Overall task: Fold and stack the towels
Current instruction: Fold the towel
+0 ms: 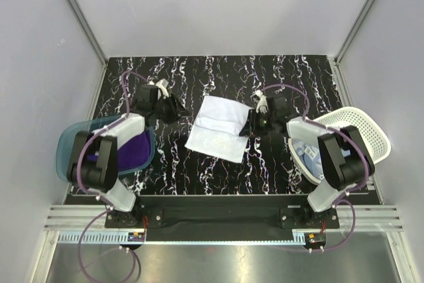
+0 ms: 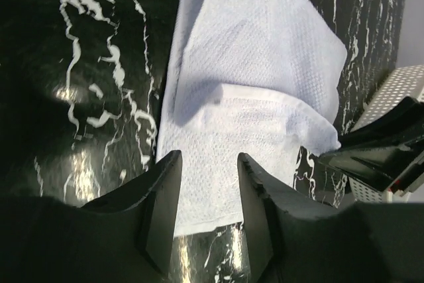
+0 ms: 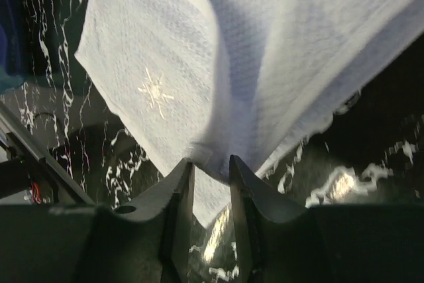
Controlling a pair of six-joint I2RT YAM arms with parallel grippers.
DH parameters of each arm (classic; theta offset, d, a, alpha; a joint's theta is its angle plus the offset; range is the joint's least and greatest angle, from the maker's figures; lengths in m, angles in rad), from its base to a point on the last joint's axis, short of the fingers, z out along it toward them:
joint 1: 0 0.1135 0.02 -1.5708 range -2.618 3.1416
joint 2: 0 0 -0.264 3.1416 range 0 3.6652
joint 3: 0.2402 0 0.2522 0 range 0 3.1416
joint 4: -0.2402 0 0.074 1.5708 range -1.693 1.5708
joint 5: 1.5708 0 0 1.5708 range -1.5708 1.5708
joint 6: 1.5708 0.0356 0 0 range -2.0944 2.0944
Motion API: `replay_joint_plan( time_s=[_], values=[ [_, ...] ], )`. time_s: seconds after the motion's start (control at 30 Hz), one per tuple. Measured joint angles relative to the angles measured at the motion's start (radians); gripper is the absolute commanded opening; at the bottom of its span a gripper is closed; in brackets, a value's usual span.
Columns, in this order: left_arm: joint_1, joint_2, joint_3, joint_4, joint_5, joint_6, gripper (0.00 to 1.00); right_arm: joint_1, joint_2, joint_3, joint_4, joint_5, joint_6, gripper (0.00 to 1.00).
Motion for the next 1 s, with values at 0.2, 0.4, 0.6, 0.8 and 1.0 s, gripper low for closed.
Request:
replay_joint_plan(
  time_s=[0.2,0.4,0.6,0.8,1.0],
  values=[
    [-0.031,-0.095,0.031,-0.129,-0.130,-0.002,0.51,-0.007,-0.128,-0.010,-0.135,0.063,0.056,0.39],
    [-0.069,0.042,0.185,-0.193,-0.132,0.006,0.54,-0.002,-0.115,0.073,-0.166,0.134,0.131,0.45],
    [-0.111,0.230,0.380,-0.231,-0.068,0.054,0.55,-0.002,0.025,0.200,-0.195,0.161,0.079,0.53],
    [-0.141,0.372,0.578,-0.344,-0.034,0.151,0.55,-0.002,0.194,0.388,-0.286,0.164,-0.033,0.57],
    [-0.150,0.399,0.575,-0.407,-0.016,0.202,0.54,-0.002,0.230,0.384,-0.339,0.150,-0.086,0.59]
  ],
)
